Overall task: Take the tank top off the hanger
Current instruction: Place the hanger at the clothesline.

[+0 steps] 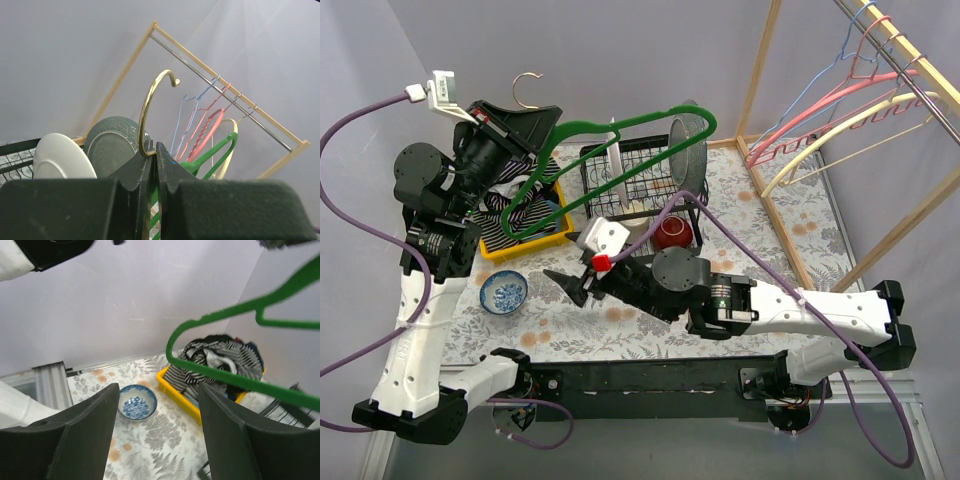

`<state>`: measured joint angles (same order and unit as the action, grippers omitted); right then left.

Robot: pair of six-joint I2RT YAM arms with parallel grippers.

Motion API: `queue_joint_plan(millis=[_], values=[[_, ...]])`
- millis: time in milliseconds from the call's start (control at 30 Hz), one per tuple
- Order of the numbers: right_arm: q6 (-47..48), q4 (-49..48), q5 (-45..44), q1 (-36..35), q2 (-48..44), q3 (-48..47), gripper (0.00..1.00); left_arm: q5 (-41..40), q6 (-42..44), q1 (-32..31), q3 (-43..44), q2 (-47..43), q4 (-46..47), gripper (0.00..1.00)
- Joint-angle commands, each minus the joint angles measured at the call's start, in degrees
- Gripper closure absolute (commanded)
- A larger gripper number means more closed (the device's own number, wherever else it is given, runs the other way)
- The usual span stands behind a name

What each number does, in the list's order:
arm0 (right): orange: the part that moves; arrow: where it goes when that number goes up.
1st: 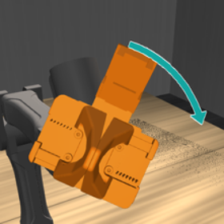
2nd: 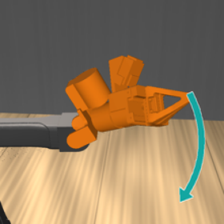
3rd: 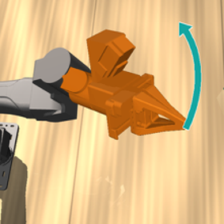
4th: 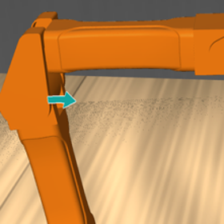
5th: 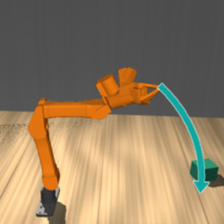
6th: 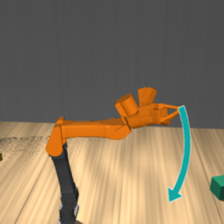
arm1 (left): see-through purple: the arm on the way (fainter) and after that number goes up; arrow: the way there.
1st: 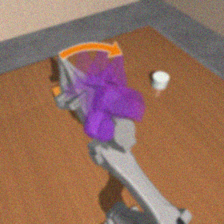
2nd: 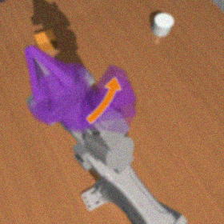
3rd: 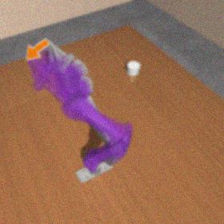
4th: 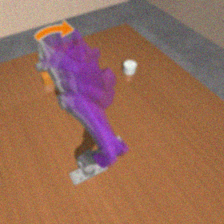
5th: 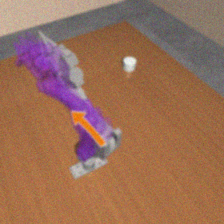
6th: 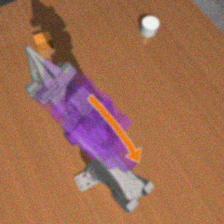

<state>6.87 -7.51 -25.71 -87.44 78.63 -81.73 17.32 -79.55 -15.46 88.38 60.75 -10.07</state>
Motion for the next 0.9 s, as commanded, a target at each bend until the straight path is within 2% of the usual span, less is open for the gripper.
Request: queue_joint_plan(millis=[0,67,100,200,333,500,767,867], values=[[24.86,0.81,6.55,-0.98,3.36,-7.45,0.28,-1.06,0.09,0.00,2.94,0.33,0.57,1.00],[34.57,6.51,4.73,-1.42,4.94,-10.10,0.28,-0.89,0.18,-0.01,2.94,0.24,0.14,1.00],[42.62,9.59,3.58,-1.59,7.48,-14.38,0.28,-0.80,0.10,0.00,2.94,0.24,0.05,1.00],[53.90,20.23,0.67,-1.59,12.93,-22.21,0.27,-0.27,0.18,0.00,3.03,0.16,-0.39,1.00],[59.12,30.43,-1.79,-1.51,18.57,-30.47,0.27,-0.09,0.62,-0.01,3.55,0.33,-1.62,1.00],[59.57,33.95,-1.08,-1.51,20.85,-30.77,0.28,0.52,0.80,-0.01,4.26,0.51,-1.80,1.00],[63.96,25.45,-10.74,-0.54,25.60,-29.45,0.30,3.60,-0.61,-0.09,3.91,-0.10,-1.98,1.00],[66.60,22.89,-11.81,-0.28,26.40,-29.36,0.30,3.68,-0.61,0.00,2.33,-1.16,-2.15,1.00]])
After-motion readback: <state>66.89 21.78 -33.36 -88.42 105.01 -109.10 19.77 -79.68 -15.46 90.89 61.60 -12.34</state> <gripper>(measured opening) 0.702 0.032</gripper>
